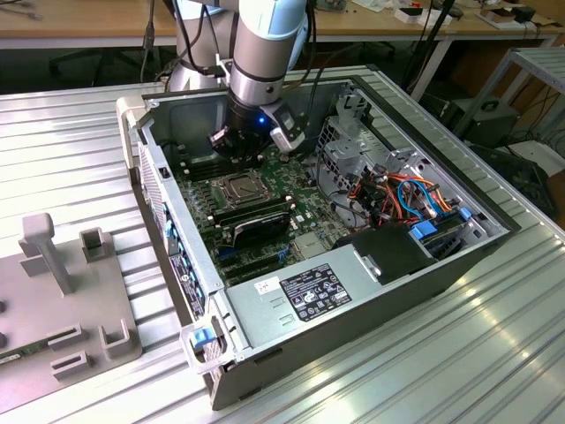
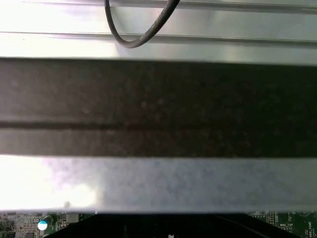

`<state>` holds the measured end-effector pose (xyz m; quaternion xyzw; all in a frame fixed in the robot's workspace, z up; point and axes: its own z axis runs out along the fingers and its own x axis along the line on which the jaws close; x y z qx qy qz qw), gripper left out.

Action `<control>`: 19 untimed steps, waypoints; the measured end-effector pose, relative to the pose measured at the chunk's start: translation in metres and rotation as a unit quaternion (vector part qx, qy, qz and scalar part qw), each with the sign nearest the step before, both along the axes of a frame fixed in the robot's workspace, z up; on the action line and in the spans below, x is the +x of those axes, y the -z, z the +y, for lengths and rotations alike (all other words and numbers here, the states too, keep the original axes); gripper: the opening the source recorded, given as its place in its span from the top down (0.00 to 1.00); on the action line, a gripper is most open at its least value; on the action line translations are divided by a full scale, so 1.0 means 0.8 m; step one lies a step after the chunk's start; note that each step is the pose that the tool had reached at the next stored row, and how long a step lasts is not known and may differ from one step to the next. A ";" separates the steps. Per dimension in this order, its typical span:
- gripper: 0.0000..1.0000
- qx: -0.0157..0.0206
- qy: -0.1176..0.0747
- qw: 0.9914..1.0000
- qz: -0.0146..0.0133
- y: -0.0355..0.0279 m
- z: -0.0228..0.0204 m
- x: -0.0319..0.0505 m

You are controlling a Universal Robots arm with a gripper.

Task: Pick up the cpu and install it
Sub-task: 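Install the first cpu locking lever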

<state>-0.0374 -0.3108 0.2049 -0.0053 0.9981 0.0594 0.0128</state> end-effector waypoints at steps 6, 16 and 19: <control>0.89 0.000 0.000 1.000 0.000 0.0027 -0.0001 0.000; 0.89 0.000 0.000 1.000 0.000 0.0054 0.0000 0.000; 0.89 0.001 0.000 1.000 0.000 0.0037 0.0004 0.000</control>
